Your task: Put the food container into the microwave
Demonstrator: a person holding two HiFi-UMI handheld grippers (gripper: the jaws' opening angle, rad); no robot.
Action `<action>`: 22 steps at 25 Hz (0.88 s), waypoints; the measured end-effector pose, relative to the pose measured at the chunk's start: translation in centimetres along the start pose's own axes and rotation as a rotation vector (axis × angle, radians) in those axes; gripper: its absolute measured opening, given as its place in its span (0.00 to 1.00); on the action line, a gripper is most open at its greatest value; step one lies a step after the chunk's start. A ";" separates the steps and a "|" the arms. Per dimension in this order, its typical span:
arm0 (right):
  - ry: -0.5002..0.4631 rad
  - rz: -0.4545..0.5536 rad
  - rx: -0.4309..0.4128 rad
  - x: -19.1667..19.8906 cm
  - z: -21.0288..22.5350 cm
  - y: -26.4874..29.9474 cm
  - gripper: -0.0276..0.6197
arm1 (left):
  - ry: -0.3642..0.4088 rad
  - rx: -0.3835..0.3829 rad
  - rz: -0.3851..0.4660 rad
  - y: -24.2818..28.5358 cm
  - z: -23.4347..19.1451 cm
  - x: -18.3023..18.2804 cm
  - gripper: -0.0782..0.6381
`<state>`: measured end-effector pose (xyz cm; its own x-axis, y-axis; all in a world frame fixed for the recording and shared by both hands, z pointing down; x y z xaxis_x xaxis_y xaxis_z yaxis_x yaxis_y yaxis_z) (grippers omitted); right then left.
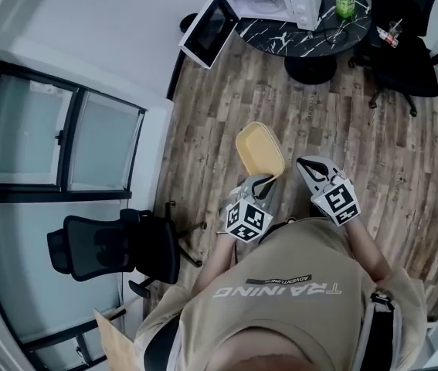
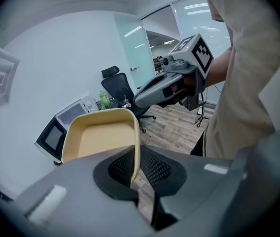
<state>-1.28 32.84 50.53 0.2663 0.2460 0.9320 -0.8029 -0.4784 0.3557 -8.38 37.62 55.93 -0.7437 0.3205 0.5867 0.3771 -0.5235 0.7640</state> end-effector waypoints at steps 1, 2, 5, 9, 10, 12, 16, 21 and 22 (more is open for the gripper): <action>0.000 0.009 -0.005 -0.2 0.8 0.2 0.06 | 0.012 -0.011 0.002 0.3 -0.6 -0.9 0.15; 0.005 0.018 -0.011 -0.3 1.5 0.2 0.06 | 0.016 -0.021 0.009 0.7 -1.1 -1.7 0.15; 0.018 0.036 -0.025 -0.1 3.5 0.2 0.06 | 0.010 -0.038 0.022 2.6 -1.9 -3.8 0.15; 0.011 0.015 -0.055 0.9 6.3 -0.2 0.06 | 0.015 -0.055 -0.016 5.3 -2.7 -5.6 0.15; 0.010 0.013 -0.060 1.1 6.9 -0.3 0.06 | 0.011 -0.059 -0.021 5.8 -3.0 -6.1 0.15; 0.020 0.019 -0.060 1.3 8.4 -0.4 0.06 | 0.012 -0.073 -0.033 6.6 -4.0 -7.1 0.15; 0.039 0.030 -0.042 0.9 11.0 -0.5 0.06 | 0.006 -0.090 -0.047 7.4 -5.5 -8.6 0.15; 0.057 0.033 -0.011 0.5 13.2 0.5 0.06 | -0.011 -0.069 -0.056 8.1 -6.7 -8.9 0.15; 0.070 0.033 0.003 0.6 13.9 0.7 0.06 | -0.014 -0.066 -0.053 8.5 -6.8 -9.0 0.15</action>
<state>5.73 20.95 52.31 0.2018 0.2880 0.9361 -0.8087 -0.4901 0.3251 -2.26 24.90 55.35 -0.7539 0.3598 0.5497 0.2997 -0.5562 0.7751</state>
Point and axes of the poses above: the fingertips, and each gripper's own axes: y forward along the fingers, z to its right, x out of its underside, the point moved 1 cm from there along -y, backward along the fingers, and after that the axes turned 5 degrees about -z, right-handed, at the moved point
